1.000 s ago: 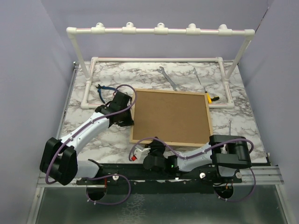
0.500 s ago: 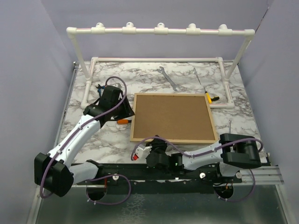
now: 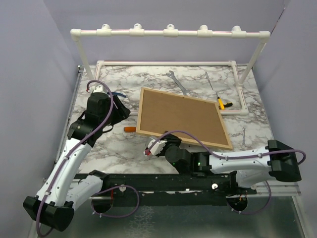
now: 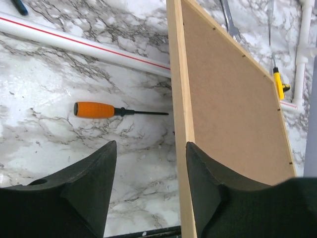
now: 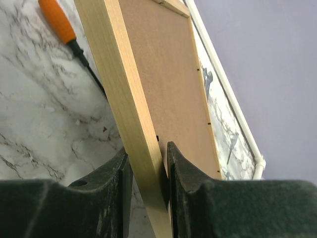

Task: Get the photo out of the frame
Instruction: Turn over the photo frame at the center of the board.

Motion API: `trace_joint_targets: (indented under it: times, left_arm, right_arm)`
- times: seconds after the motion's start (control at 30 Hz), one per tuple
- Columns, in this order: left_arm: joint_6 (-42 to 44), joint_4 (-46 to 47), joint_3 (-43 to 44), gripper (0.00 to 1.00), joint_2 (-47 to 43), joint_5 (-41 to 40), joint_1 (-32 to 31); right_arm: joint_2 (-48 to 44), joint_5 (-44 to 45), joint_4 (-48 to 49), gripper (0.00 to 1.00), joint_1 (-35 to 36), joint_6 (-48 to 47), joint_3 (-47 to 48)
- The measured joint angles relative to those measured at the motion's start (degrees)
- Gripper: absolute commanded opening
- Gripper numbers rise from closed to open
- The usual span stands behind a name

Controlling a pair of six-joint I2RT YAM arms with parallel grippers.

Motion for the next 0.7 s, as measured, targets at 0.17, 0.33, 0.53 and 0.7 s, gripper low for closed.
trace_joint_targets:
  times: [0.17, 0.33, 0.53, 0.7]
  left_arm:
    - [-1.86, -0.28, -0.61, 0.61, -2.82, -4.31, 0.02]
    - [-4.37, -0.39, -3.76, 0.62, -7.76, -9.22, 0.04]
    - [-7.54, -1.70, -7.19, 0.76, -15.89, -15.78, 0.04]
    - [-9.11, -2.43, -8.24, 0.78, -21.81, -20.04, 0.04]
  right_arm:
    - [-3.06, -2.86, -4.04, 0.01, -0.07, 1.53, 3.93]
    - [-4.44, -5.60, -7.76, 0.01, -0.09, 3.72, 7.28]
    - [-4.44, -8.33, -11.87, 0.01, -0.09, 5.99, 11.26]
    - [-4.46, -10.56, -16.26, 0.01, -0.09, 8.26, 13.66]
